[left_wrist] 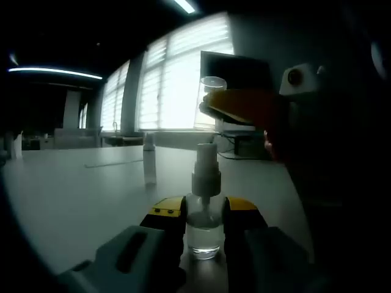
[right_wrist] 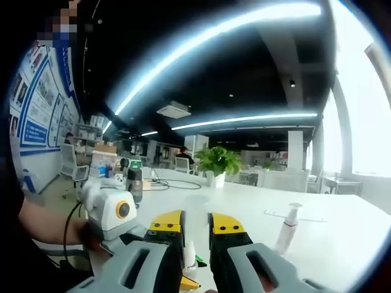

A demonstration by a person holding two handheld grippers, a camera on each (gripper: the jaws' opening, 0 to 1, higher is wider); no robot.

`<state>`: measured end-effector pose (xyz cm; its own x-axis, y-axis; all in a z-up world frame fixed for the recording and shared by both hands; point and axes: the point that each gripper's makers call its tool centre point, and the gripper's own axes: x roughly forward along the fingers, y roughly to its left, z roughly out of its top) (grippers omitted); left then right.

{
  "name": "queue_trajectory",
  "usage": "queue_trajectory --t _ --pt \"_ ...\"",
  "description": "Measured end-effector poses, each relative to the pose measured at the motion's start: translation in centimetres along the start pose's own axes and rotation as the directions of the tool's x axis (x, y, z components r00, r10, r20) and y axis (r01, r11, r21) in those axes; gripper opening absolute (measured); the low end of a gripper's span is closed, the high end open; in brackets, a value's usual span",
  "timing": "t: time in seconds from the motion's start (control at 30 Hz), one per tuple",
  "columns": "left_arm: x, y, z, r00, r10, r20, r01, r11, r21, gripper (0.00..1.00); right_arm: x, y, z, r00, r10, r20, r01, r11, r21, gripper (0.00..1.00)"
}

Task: Clamp pump bottle remove cover press pump head put on cover

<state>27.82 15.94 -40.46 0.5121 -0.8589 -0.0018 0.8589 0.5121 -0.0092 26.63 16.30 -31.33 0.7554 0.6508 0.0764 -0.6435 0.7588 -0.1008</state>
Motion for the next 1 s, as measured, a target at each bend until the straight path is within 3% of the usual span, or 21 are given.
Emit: queue_trajectory --t 0.4,1.0 --pt "0.0 -0.1 0.0 1.000 0.000 0.000 0.000 1.000 0.001 0.15 -0.6 -1.3 -0.7 0.999 -0.038 -0.004 0.038 0.999 0.013 0.10" --pt "0.0 -0.2 0.0 1.000 0.001 -0.001 -0.001 1.000 0.001 0.15 -3.7 -4.9 -2.7 0.985 -0.174 -0.002 0.174 0.983 0.060 0.10"
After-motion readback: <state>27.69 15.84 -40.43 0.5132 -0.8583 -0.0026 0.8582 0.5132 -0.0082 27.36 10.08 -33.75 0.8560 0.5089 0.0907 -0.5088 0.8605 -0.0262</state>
